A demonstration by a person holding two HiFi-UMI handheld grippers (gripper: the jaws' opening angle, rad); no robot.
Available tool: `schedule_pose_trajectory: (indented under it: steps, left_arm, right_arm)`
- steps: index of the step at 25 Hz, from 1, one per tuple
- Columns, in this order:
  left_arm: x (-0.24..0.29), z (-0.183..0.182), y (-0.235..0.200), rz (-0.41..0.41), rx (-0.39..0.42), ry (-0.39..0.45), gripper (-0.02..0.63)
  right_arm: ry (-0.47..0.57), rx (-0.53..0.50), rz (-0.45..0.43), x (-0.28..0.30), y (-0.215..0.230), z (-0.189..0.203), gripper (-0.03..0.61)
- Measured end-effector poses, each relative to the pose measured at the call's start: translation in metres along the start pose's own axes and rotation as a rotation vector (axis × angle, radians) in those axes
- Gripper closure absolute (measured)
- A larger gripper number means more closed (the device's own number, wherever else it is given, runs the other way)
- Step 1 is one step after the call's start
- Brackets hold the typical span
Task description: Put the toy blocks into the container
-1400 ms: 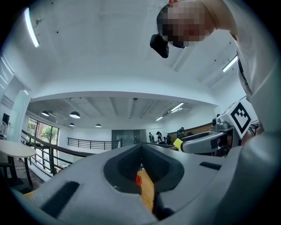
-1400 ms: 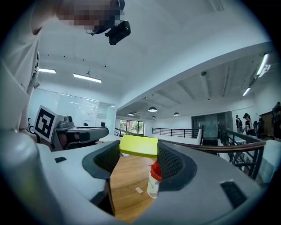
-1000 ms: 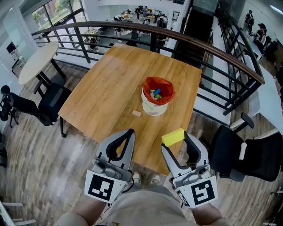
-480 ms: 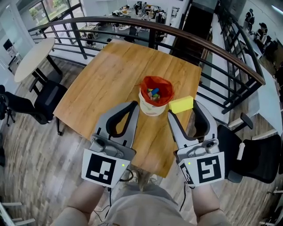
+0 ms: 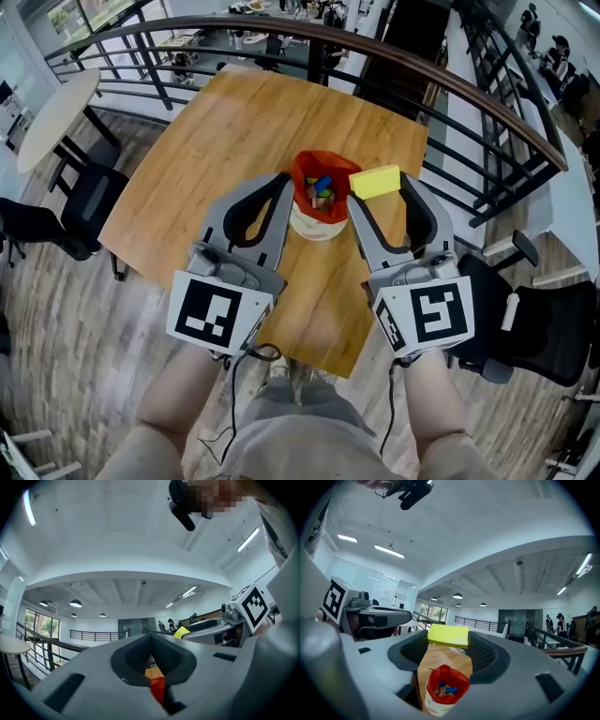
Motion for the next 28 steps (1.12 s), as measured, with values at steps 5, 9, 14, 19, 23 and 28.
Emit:
schedule_pose_trajectory:
  steps: [5, 9, 14, 19, 23, 28]
  left_arm:
    - [0.029, 0.036, -0.009, 0.004, -0.007, -0.028, 0.603]
    - [0.045, 0.07, -0.015, 0.003, -0.034, -0.076, 0.603]
    - [0.055, 0.111, -0.016, 0.01, -0.062, -0.145, 0.603]
    - [0.063, 0.15, -0.017, 0.017, -0.087, -0.226, 0.603]
    - [0.068, 0.176, -0.012, 0.025, -0.106, -0.274, 0.603]
    - [0.073, 0.2, -0.006, 0.039, -0.12, -0.325, 0.603]
  right_arm:
    - [-0.073, 0.027, -0.015, 0.034, 0.009, 0.036, 0.313]
    - [-0.137, 0.035, -0.01, 0.059, 0.017, 0.069, 0.313]
    - [-0.215, 0.041, -0.04, 0.081, 0.021, 0.106, 0.313]
    - [-0.275, 0.046, -0.072, 0.097, 0.021, 0.13, 0.313]
    - [-0.325, 0.037, -0.05, 0.106, 0.027, 0.15, 0.313]
    - [-0.405, 0.041, -0.043, 0.112, 0.03, 0.172, 0.313]
Point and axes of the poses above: the fingertips, and each gripper's own axes: x forward along the fingers, y to its right, z out of its underside, the point moved 8 cm from there along -x, backward along the fingers, and after that the axes turned 9 degrees about x, right-handed, at the moved point
